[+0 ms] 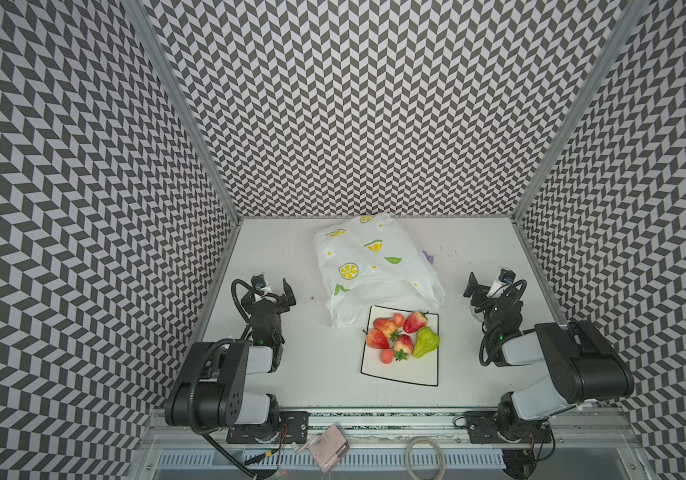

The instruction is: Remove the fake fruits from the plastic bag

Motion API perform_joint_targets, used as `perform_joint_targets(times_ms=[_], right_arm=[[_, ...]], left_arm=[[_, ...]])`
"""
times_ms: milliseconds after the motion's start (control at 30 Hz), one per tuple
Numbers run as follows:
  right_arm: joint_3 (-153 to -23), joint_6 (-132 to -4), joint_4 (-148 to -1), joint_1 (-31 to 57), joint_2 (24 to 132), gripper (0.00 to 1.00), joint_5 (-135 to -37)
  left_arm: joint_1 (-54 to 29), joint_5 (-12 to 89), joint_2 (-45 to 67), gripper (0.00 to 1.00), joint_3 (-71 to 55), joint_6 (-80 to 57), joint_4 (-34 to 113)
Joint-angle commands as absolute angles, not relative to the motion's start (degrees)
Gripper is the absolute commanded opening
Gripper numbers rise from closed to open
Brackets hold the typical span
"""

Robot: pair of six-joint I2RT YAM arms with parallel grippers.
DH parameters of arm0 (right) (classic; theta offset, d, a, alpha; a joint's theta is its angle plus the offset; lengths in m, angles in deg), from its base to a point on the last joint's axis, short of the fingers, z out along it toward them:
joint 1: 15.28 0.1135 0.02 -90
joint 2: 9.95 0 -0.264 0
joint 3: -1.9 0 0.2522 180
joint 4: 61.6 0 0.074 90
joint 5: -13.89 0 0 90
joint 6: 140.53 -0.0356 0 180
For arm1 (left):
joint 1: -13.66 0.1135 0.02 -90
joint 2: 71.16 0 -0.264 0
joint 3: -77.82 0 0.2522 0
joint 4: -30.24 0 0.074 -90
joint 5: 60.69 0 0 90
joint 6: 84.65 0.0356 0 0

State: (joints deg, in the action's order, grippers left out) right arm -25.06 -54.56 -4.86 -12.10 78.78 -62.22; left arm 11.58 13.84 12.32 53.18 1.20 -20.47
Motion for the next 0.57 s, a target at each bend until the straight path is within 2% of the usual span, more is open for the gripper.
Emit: perform_joint_targets(times_ms=[0, 33, 133, 200, 300, 533], right_arm=[[-23.18, -53.08, 3.76, -12.21, 79.36, 1.0, -62.97], [-22.79, -53.03, 4.87, -12.16, 79.66, 1.0, -62.99], [-22.84, -52.8, 4.74, -12.12, 79.55, 1.0, -63.08], [-23.07, -52.64, 4.45, -12.03, 79.62, 1.0, -63.09], [-23.82, -52.29, 3.21, -11.83, 79.87, 1.0, -62.92], [-23.89, -52.43, 2.95, -11.59, 79.69, 1.0, -62.36]], left_arm=[[10.65, 18.21, 18.26, 1.0, 54.63, 5.24, -38.39], [10.66, 18.21, 19.73, 1.0, 54.19, 5.59, -39.94], [10.67, 15.86, 17.01, 1.0, 50.35, 3.32, -27.36], [10.81, 15.13, 18.87, 1.0, 51.26, 3.65, -32.3], [10.94, 14.9, 17.49, 1.0, 50.29, 2.62, -27.99], [11.0, 14.72, 18.08, 1.0, 50.6, 2.88, -29.79]])
